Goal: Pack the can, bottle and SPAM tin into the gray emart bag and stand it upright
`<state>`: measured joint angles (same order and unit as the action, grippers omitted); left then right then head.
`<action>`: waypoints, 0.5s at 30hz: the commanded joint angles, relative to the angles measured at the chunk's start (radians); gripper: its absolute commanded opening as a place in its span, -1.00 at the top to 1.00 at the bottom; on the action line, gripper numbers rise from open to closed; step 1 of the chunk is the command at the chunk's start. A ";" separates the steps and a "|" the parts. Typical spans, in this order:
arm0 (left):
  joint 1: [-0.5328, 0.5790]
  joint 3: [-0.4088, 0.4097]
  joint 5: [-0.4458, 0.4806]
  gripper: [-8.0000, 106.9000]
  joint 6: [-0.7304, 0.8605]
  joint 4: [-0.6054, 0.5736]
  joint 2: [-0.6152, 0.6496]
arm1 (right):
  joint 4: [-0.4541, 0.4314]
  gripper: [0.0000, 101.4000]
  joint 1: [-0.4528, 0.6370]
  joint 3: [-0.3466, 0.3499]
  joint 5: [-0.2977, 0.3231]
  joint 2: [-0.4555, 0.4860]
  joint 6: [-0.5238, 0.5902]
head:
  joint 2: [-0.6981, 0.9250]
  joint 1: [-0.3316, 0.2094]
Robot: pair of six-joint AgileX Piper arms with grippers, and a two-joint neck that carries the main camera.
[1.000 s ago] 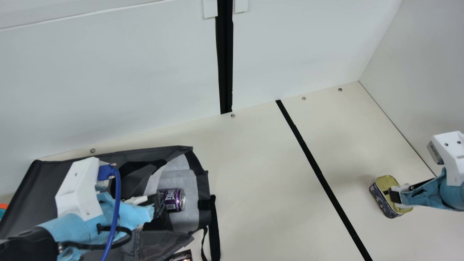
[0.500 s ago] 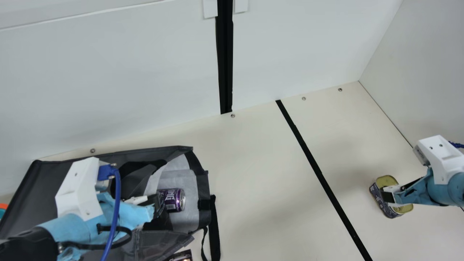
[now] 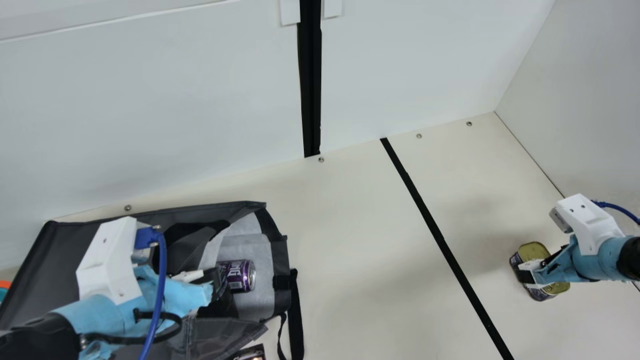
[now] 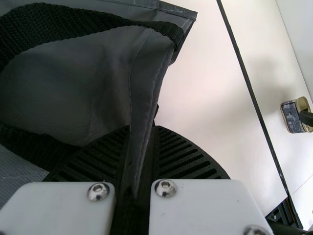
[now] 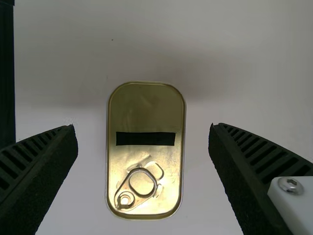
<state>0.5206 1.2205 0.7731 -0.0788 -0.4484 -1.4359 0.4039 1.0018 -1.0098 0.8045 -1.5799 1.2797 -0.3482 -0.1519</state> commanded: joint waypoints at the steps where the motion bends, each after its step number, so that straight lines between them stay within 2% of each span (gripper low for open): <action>1: 0.000 0.000 0.000 1.00 0.000 0.000 0.000 | -0.002 -0.87 -0.003 0.000 -0.007 -0.024 0.004 | -0.001 -0.023; 8: 0.000 0.000 0.000 1.00 0.000 0.000 0.000 | -0.016 -0.87 -0.018 -0.003 -0.038 -0.087 -0.001 | -0.001 -0.023; 15: 0.000 0.000 0.000 1.00 0.000 0.000 0.000 | -0.039 0.05 -0.035 -0.006 -0.053 -0.125 -0.026 | -0.001 -0.023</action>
<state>0.5206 1.2205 0.7731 -0.0788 -0.4484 -1.4359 0.3688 0.9690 -1.0147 0.7495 -1.7049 1.2589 -0.3482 -0.1519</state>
